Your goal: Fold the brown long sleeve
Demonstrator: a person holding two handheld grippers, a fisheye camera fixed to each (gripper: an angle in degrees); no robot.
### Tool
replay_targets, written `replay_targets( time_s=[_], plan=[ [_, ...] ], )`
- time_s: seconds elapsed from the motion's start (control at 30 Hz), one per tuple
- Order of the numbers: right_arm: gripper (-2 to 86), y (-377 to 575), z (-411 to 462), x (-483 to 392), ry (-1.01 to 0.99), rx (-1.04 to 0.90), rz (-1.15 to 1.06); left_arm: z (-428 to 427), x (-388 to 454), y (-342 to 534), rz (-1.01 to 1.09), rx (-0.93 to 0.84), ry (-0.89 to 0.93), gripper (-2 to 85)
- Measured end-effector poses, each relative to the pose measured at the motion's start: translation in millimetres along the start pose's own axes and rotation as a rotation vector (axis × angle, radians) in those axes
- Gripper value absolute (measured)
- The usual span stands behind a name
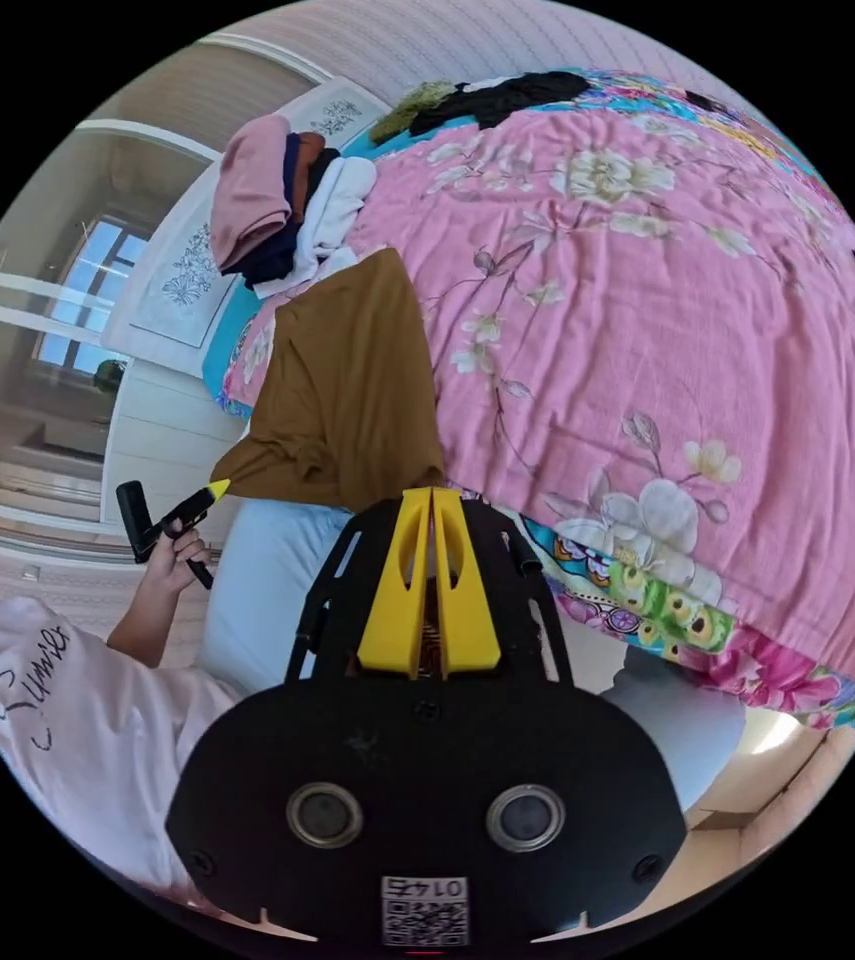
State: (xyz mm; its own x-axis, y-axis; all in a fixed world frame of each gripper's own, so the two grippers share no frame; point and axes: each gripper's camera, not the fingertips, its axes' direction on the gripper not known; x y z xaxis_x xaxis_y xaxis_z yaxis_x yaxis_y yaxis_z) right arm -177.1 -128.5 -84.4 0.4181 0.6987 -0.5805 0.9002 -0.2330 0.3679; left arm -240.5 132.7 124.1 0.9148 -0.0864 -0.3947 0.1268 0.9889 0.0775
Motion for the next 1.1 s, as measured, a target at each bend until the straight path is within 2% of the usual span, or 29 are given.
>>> replay_targets(
  time_s=[0.13,0.23,0.37,0.47,0.7,0.87,0.97,1.1],
  plan=[
    [2.2,-24.8,23.6,-52.7,0.078,-0.008,-0.182,-1.4,5.8,-6.9,0.064,-0.02,-0.049,0.4],
    [4.9,-46.9,39.2,-75.3,0.04,0.008,-0.217,-9.1,-5.5,-8.2,0.029,-0.041,-0.044,0.7],
    [6.4,-87.8,51.5,-105.4,0.029,-0.004,-0.325,-49.2,-30.8,-12.6,-0.02,0.106,-0.227,-0.2],
    [7.4,-139.2,58.7,-133.9,0.056,0.032,-0.411,-53.2,-47.3,-42.6,-0.012,0.16,-0.277,1.7],
    [11.3,-269.1,114.1,-166.9,0.091,-0.018,-0.336,4.8,-83.7,-146.0,-0.063,0.143,-0.22,9.5],
    [9.3,-298.7,167.3,-173.8,0.038,-0.222,-0.311,39.6,-100.4,-174.9,-0.113,0.034,-0.223,7.3],
    [3.8,-292.6,166.7,-189.9,0.022,-0.208,-0.384,39.8,-99.4,-172.9,-0.102,0.033,-0.177,3.9],
    [2.1,-264.2,126.8,-223.6,-0.044,-0.05,-0.532,-5.1,-65.8,-148.7,-0.022,0.196,-0.129,2.6]
  ],
)
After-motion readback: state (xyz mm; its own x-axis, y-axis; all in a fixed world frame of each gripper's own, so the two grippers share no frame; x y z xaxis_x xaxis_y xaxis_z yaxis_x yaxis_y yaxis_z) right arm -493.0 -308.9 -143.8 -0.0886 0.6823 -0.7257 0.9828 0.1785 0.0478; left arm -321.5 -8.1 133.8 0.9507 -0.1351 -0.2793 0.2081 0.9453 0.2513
